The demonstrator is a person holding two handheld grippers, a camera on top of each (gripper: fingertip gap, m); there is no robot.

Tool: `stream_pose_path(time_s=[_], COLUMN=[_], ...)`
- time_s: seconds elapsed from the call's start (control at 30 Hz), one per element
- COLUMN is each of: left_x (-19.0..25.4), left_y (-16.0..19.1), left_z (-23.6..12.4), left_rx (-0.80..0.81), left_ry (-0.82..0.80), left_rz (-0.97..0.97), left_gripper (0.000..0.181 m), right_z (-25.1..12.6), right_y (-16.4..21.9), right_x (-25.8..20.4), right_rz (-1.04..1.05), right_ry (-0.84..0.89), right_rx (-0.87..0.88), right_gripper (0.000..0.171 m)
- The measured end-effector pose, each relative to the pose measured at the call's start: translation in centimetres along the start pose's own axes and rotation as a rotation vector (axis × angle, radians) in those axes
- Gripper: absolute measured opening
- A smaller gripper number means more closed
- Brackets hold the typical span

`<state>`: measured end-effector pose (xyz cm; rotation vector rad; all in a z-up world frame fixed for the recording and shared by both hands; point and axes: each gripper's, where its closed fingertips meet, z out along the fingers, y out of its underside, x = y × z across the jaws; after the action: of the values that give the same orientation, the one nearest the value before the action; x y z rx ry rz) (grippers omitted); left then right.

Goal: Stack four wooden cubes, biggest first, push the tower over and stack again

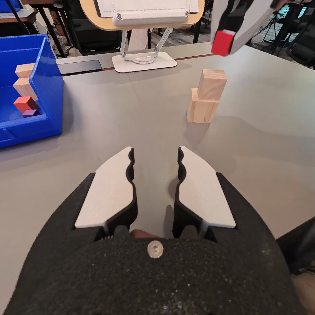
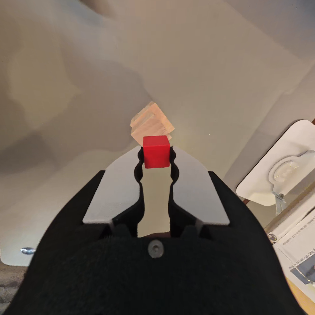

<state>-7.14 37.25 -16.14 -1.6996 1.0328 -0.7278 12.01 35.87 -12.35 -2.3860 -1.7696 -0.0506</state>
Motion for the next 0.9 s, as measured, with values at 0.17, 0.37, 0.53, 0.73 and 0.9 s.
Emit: stream_pose_path(time_s=[0.17,0.37,0.53,0.73,0.9], left_x=[0.2,0.2,0.2,0.3,3.8], left_y=[-0.3,-0.6,-0.5,-0.6,2.3], left_z=[-0.4,-0.6,-0.5,-3.1,-7.1], left_rx=[0.009,0.010,0.004,-0.038,-0.198], left_ry=[-0.004,-0.003,-0.001,0.060,0.321], left_rz=[0.018,0.023,0.026,0.074,0.159], left_gripper=[0.048,0.048,0.048,0.053,0.055], right_z=[1.7,2.5,1.2,-6.1,-7.2], right_y=[-0.2,-0.2,-0.4,0.1,0.7], right_x=[-0.3,-0.3,-0.4,0.0,-6.4], right_rz=[-0.042,-0.021,-0.007,0.114,0.277], right_ry=[-0.020,-0.054,-0.040,0.253,0.464], right_rx=[-0.032,-0.053,-0.016,0.176,0.486], right_gripper=[0.029,0.029,0.040,0.041,0.042])
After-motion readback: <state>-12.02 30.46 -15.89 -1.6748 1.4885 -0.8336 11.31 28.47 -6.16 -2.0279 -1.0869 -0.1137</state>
